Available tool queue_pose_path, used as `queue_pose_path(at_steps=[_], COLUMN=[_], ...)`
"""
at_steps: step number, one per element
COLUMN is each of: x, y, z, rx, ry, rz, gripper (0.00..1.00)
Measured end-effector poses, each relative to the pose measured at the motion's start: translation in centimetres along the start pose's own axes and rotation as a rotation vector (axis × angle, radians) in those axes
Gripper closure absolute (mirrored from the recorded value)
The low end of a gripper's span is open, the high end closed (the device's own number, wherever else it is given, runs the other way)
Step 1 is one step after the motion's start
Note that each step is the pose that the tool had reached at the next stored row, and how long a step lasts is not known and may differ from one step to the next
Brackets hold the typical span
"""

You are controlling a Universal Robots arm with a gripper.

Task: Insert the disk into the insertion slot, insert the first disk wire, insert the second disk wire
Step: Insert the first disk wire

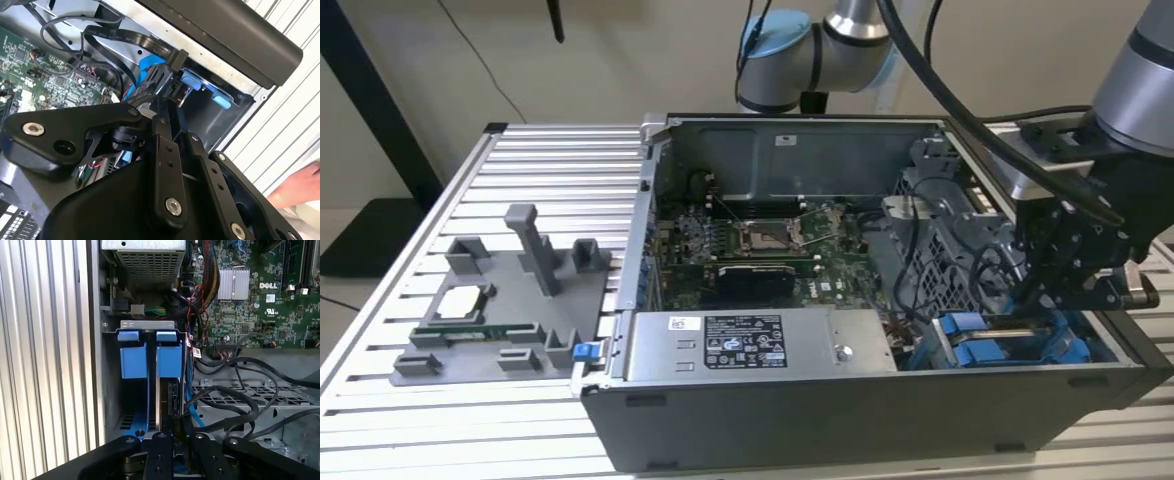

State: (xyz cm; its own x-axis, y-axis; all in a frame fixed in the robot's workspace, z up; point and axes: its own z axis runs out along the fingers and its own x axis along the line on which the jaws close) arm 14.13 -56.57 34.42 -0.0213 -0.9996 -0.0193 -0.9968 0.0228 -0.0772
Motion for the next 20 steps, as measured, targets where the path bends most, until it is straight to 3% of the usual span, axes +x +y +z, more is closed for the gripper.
queue_pose_path(at_steps=[20], x=[0.00], y=[-0.31], z=[0.53], rx=[-0.0002], ry=[-0.0102], rz=[-0.011], gripper=[1.00])
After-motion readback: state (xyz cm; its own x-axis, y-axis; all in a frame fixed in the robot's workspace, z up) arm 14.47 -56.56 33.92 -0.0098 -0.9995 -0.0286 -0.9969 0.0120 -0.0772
